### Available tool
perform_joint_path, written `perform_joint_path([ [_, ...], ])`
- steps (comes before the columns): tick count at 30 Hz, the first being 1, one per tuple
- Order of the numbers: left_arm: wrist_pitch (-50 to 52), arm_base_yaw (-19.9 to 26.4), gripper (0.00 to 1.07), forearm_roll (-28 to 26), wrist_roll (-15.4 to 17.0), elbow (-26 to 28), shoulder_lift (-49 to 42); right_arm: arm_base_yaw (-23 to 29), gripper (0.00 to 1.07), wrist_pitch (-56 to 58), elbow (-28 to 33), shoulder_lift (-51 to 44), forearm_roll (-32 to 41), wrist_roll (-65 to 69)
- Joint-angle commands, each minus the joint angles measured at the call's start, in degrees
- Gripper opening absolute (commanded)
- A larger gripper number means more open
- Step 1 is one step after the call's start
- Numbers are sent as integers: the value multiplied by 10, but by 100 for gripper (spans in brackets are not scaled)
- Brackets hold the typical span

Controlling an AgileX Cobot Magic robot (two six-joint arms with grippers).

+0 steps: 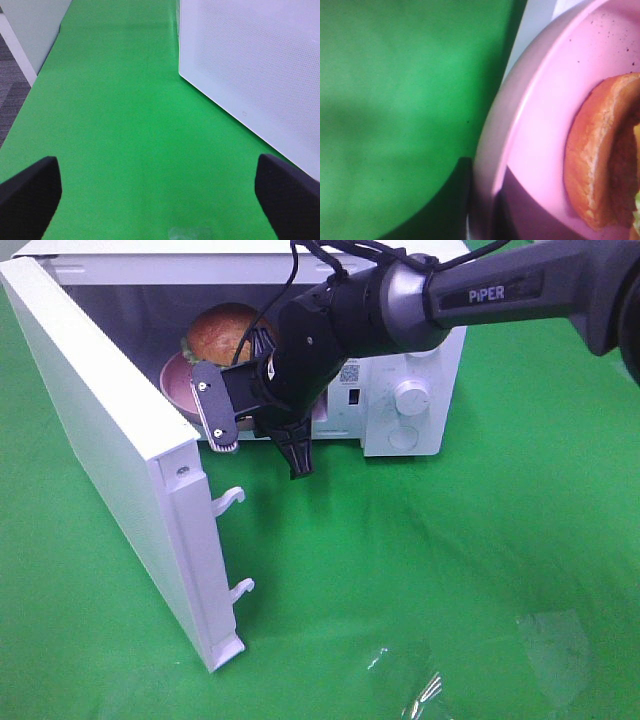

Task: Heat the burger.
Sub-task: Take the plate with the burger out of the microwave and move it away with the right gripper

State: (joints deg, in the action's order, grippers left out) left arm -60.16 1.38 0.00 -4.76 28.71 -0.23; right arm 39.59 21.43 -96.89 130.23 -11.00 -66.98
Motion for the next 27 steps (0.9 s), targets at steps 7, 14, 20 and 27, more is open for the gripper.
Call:
perform_joint_path([
  [7,4,-2,98,0,-1,-1,-11,0,0,-76,54,-50,7,-53],
  [14,4,-2,98,0,-1,-1,-11,0,0,-138,111,-85,5,-73],
  [20,4,-2,98,0,-1,-1,-11,0,0,-156,151,-107,-22,-74],
  [27,4,-2,98,0,-1,-1,-11,0,0,-172,203,-143,-36,-74],
])
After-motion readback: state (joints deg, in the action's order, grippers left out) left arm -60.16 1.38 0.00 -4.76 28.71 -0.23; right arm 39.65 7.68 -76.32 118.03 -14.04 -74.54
